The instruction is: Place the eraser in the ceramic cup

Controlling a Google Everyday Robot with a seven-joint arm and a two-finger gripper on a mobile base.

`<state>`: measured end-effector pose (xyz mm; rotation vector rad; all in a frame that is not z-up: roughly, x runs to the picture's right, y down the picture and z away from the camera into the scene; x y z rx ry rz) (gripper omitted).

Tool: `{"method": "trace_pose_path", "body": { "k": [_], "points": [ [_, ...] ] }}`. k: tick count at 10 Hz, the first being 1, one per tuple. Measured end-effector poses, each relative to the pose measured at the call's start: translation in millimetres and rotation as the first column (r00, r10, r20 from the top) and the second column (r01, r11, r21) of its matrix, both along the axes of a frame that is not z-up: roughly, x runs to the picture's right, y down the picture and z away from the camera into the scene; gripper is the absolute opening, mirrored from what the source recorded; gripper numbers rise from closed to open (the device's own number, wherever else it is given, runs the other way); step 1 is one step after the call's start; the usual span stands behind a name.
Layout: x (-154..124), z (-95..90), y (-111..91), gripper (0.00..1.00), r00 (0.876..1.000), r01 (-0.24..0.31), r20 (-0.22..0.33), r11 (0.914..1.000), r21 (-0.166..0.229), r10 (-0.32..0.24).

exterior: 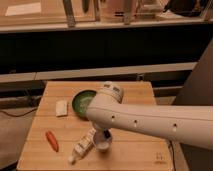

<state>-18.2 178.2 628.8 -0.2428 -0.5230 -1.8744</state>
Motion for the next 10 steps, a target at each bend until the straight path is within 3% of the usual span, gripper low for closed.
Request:
{"method": "trace_pose_path", "body": {
  "k": [4,10],
  "points": [
    [-9,2.9,9,0.01,0.999,-0.040,0.018,0.9986,0.035,0.039],
    [-12,6.6,13,0.01,0.993,-0.079,0.091,0.9909,0.109,0.069]
  ]
}}
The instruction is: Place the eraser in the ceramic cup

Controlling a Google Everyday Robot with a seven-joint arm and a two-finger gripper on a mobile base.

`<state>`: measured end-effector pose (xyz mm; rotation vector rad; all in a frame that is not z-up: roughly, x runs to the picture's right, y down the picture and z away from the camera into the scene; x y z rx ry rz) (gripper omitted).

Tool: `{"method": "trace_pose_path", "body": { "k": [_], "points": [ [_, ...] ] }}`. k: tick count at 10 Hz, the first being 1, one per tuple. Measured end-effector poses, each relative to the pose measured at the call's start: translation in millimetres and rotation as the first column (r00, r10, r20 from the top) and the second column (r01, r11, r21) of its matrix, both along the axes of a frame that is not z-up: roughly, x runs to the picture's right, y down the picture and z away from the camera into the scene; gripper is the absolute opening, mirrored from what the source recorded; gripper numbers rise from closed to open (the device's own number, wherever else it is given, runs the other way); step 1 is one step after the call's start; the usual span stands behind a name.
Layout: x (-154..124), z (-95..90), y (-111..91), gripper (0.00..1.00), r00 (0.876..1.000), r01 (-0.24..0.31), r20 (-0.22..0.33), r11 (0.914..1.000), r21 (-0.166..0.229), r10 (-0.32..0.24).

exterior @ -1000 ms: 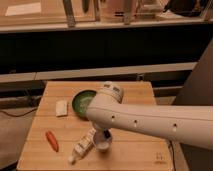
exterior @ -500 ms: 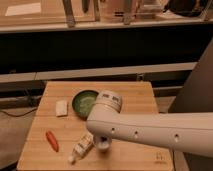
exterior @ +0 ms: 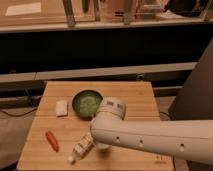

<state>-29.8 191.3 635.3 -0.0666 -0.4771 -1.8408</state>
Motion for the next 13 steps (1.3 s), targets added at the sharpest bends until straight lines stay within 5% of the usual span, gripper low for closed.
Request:
{"method": "trace_pose_path", "body": {
  "k": [4,13],
  "points": [
    [-2,4.8,5,0.01,0.999,0.002,0.032,0.9993,0.037,-0.003],
    [7,22.2,11,0.01,0.986,-0.027,0.166,0.9991,0.033,0.021]
  ]
}}
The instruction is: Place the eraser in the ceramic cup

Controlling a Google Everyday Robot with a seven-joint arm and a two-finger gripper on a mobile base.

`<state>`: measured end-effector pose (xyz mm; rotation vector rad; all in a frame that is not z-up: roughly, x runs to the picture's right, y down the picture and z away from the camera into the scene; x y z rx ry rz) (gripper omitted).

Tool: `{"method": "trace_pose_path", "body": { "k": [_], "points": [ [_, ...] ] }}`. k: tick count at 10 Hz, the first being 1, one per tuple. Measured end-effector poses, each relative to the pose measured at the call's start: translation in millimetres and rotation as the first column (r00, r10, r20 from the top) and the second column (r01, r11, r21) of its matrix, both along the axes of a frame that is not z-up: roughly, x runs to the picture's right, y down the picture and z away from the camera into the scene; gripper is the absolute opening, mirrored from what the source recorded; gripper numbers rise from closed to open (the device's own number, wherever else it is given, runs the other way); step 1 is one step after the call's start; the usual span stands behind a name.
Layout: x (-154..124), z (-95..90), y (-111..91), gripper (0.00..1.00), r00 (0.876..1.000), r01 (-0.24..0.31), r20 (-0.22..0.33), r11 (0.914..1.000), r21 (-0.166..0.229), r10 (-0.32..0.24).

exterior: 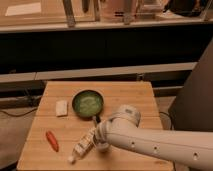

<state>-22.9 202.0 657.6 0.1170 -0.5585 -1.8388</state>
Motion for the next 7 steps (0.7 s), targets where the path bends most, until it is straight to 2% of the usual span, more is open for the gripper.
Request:
{"method": "trace_pose_path", "body": {
  "k": [5,7],
  "points": [
    [2.4,-1.3,5.7,0.01,0.998,0.025,0.058,0.9981,0.057,-0.029],
    [4.5,-0.7,8.4,0.01,0.995,0.029,0.090,0.9975,0.064,-0.035]
  ]
}}
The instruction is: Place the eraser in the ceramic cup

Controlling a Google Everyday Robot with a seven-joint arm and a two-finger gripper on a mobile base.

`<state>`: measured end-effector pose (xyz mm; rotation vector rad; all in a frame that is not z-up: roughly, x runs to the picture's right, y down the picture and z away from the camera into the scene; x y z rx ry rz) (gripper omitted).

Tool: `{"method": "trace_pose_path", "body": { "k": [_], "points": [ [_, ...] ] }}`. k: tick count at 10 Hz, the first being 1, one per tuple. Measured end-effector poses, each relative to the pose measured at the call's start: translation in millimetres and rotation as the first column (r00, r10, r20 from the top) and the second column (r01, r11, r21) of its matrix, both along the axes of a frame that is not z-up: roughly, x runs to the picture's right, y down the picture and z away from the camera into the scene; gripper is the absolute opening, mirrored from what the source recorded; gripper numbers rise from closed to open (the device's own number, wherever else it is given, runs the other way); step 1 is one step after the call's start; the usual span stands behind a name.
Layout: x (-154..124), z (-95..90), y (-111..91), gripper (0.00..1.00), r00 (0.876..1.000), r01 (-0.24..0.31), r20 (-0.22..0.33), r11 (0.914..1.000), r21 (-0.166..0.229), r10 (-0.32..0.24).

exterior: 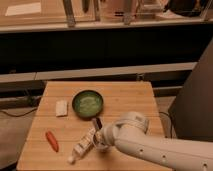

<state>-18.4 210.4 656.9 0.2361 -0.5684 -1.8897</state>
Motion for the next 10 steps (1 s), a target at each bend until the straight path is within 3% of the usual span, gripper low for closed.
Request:
{"method": "trace_pose_path", "body": {
  "k": [3,7,9,10],
  "points": [
    [3.0,2.4,3.0,0.01,0.998,-0.001,0.060,1.0000,-0.002,0.001],
    [3.2,3.8,4.3,0.01,0.998,0.009,0.069,1.0000,0.002,-0.009],
    [1.8,3.4,4.1,0.10,0.998,0.017,0.066,0.9999,0.000,-0.017],
    [1.3,3.1,4.3,0.20,0.998,0.018,0.064,0.9998,-0.001,-0.018]
  ]
}}
